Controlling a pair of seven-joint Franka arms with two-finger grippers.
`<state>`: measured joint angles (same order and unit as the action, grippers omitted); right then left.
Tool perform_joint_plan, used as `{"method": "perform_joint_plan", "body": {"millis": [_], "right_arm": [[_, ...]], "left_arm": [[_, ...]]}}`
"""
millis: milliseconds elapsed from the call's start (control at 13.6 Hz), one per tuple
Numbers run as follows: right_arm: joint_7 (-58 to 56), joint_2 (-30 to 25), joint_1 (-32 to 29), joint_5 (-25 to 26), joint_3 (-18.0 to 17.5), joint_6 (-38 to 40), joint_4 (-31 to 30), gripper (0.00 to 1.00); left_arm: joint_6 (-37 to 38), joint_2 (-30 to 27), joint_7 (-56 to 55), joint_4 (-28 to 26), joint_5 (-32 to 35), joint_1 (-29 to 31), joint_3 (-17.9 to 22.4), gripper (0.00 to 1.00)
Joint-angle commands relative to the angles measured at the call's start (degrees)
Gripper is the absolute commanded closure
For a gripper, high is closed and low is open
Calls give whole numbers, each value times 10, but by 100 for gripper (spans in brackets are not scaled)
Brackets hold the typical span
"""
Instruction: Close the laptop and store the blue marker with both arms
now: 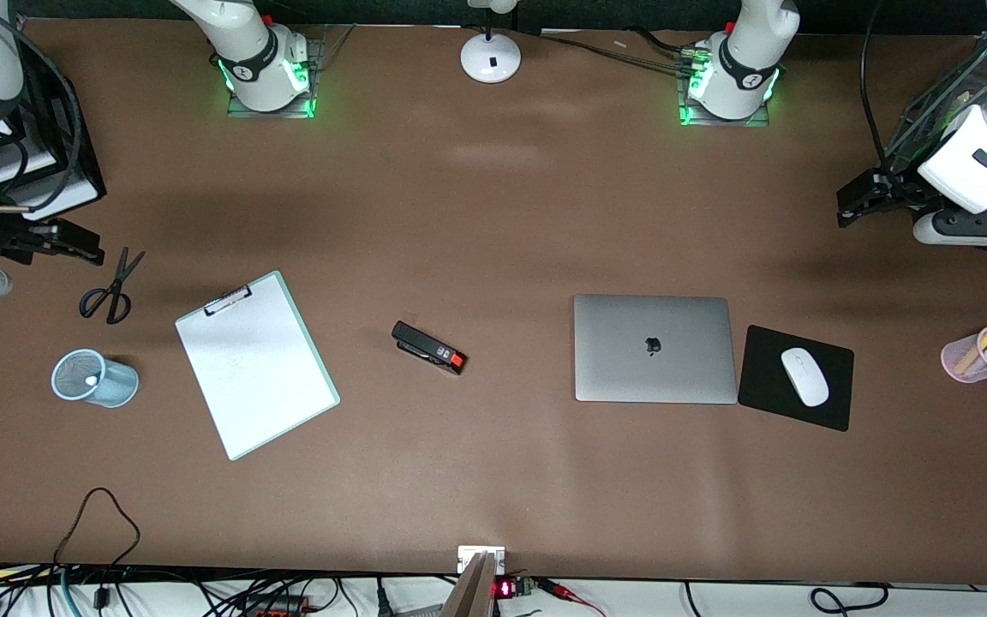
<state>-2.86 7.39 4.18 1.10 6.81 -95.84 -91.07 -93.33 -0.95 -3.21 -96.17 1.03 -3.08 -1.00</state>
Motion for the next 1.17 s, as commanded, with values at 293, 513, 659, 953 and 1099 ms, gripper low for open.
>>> {"method": "perform_joint_plan", "body": {"millis": [293, 513, 659, 953, 1099], "right_arm": [[2, -20, 1, 3, -2, 11, 6, 0], [6, -20, 0, 1, 0, 30, 12, 0], [39, -20, 2, 1, -5, 30, 12, 0], [30, -17, 0, 1, -5, 30, 12, 0], [24, -19, 0, 2, -3, 30, 12, 0]], "left_arm": [[10, -7, 10, 2, -4, 1, 2, 0], [10, -6, 10, 2, -4, 1, 2, 0], [11, -6, 10, 2, -4, 1, 2, 0], [11, -6, 10, 2, -4, 4, 2, 0], [10, -6, 10, 1, -4, 4, 2, 0]]}}
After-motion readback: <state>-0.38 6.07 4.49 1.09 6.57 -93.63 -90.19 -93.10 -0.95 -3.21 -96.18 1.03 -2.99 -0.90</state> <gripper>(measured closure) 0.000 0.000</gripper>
